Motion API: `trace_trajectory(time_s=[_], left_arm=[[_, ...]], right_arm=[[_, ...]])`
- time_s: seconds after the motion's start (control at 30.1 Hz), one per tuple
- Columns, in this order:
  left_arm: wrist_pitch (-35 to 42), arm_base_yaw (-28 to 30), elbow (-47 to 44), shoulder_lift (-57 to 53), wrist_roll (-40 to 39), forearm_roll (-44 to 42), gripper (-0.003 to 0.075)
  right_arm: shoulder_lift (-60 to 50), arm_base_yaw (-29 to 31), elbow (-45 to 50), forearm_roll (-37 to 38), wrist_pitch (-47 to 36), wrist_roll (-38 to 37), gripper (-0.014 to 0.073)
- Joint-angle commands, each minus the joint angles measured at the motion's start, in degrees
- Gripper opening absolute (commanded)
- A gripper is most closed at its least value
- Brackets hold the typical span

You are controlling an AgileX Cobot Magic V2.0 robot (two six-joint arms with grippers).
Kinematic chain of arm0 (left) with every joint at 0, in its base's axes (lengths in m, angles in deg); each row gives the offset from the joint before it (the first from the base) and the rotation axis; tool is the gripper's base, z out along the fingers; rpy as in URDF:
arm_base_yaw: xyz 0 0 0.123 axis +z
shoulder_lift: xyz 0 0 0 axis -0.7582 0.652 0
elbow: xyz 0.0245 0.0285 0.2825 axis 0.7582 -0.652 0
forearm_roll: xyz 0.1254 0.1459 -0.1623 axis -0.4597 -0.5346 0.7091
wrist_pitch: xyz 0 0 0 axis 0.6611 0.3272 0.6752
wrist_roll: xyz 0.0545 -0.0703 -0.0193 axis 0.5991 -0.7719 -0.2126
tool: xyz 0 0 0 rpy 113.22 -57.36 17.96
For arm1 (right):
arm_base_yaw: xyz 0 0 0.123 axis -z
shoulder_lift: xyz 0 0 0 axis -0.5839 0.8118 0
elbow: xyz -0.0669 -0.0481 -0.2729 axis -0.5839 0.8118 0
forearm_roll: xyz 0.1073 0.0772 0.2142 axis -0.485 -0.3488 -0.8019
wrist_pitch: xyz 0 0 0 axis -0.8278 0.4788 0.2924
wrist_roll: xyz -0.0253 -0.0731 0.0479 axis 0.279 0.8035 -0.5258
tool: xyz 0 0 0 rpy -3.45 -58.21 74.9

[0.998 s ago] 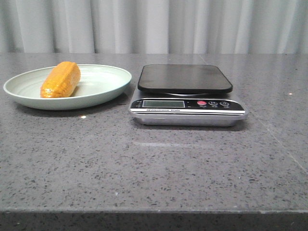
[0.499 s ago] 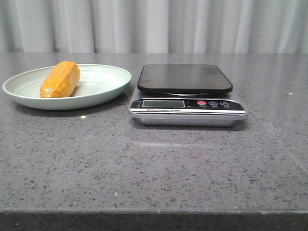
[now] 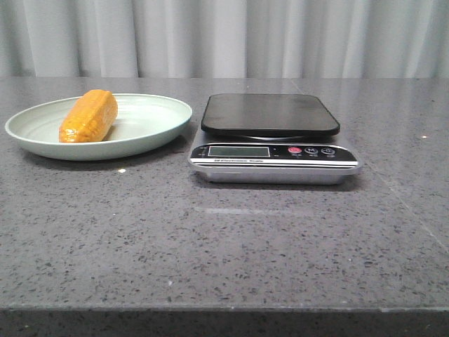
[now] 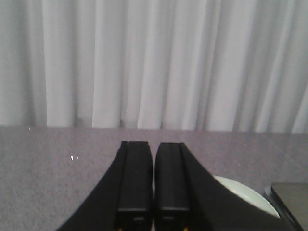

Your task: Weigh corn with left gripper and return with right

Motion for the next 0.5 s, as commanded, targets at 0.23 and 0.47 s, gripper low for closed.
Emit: trace_trajectory(time_s=[0.23, 0.47], left_arm=[[1.8, 0.0, 0.4, 3.9, -0.7, 4.2, 0.0127], [-0.4, -0.4, 1.5, 6.2, -0.7, 3.8, 0.0218]], right_arm=[[-1.0, 0.2, -0.4, -0.1, -4.5, 0.6, 0.0171], [-1.0, 0.2, -0.4, -0.1, -4.5, 0.6, 0.0171]])
